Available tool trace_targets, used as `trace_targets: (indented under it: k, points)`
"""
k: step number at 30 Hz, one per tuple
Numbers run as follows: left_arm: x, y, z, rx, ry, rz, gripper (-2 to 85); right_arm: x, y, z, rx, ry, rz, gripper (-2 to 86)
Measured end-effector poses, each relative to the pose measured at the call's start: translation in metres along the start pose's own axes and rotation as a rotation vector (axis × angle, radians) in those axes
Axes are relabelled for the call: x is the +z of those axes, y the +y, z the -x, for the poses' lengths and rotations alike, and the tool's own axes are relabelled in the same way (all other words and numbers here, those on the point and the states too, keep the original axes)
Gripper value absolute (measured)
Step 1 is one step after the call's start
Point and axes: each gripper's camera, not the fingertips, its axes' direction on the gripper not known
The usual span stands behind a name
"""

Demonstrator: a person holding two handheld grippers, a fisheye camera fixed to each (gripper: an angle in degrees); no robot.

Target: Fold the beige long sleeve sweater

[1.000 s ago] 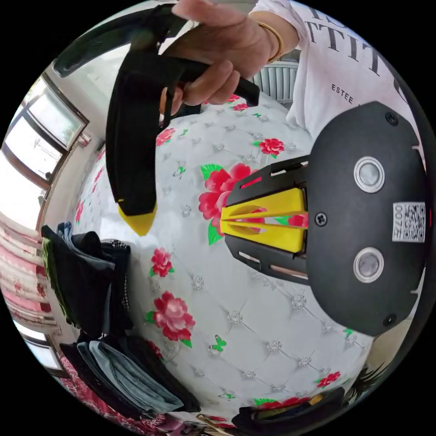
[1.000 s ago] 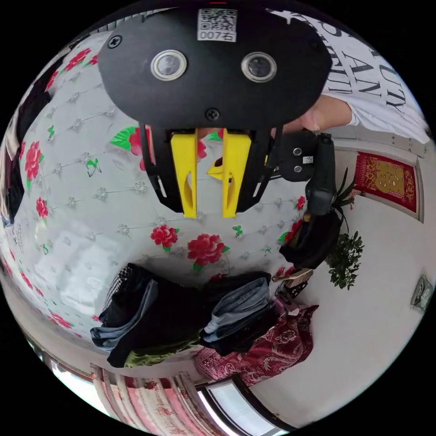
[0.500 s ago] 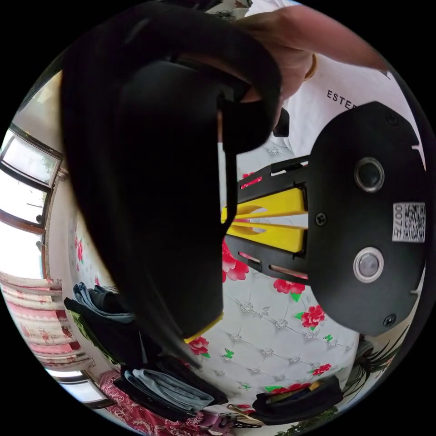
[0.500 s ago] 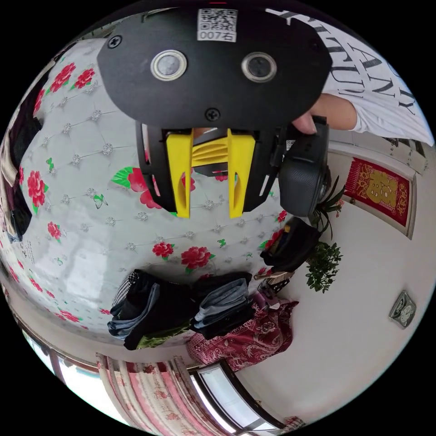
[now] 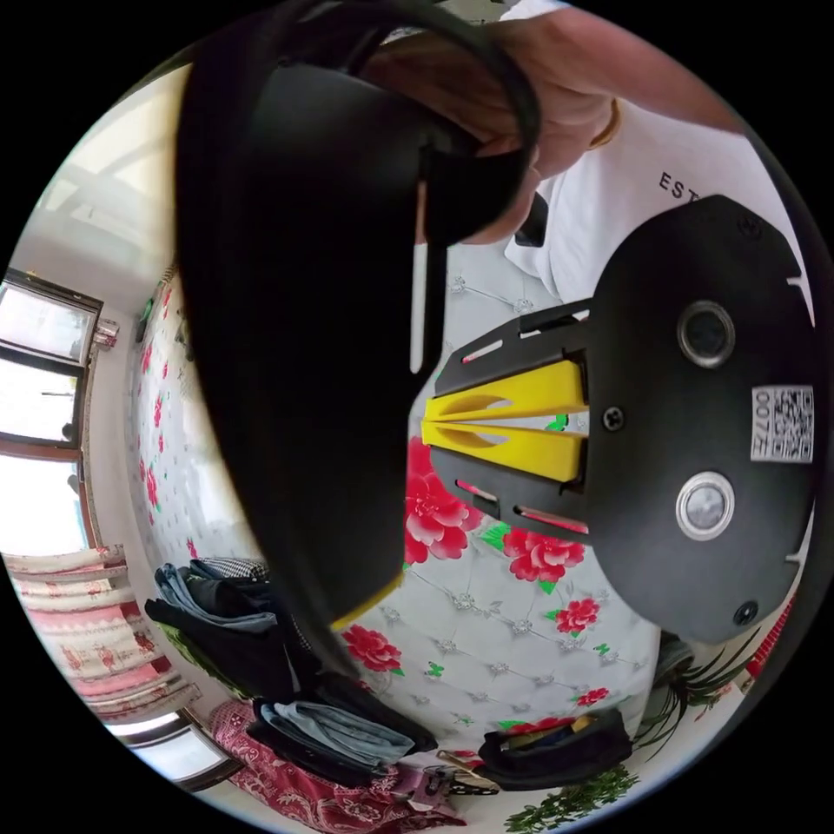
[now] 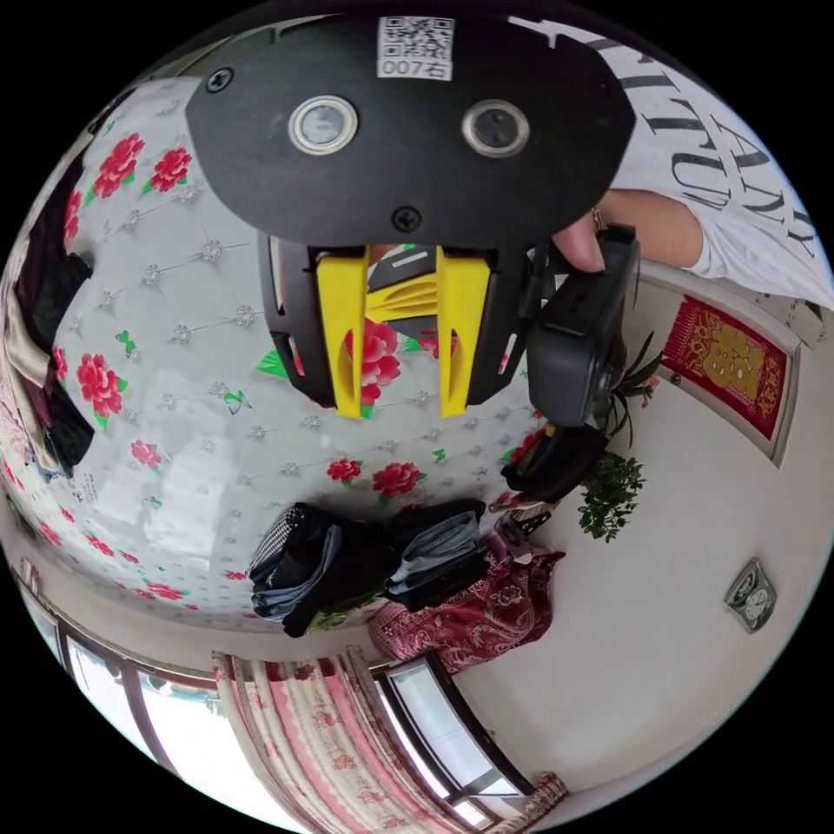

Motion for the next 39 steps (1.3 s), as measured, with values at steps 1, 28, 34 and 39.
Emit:
trace_targets:
  k: [1, 28, 34, 39]
  points:
    - [0.002, -0.002, -0.004, 0.007, -0.016, 0.005, -0.9, -0.003, -0.001, -0.004, 0.008, -0.005, 0.005, 11.3]
    - [0.226, -0.019, -0.058, -0.137, -0.331, 0.448, -0.9, -0.03, 0.156, -0.268, 0.32, 0.157, 0.504, 3.7]
    - [0.239, -0.026, -0.069, -0.172, -0.381, 0.439, -1.0, -0.116, 0.115, -0.312, 0.398, 0.331, 0.347, 11.5]
    - [0.247, -0.032, -0.075, -0.207, -0.401, 0.438, -1.0, -0.266, 0.102, -0.369, 0.619, 0.916, 0.059, 14.3]
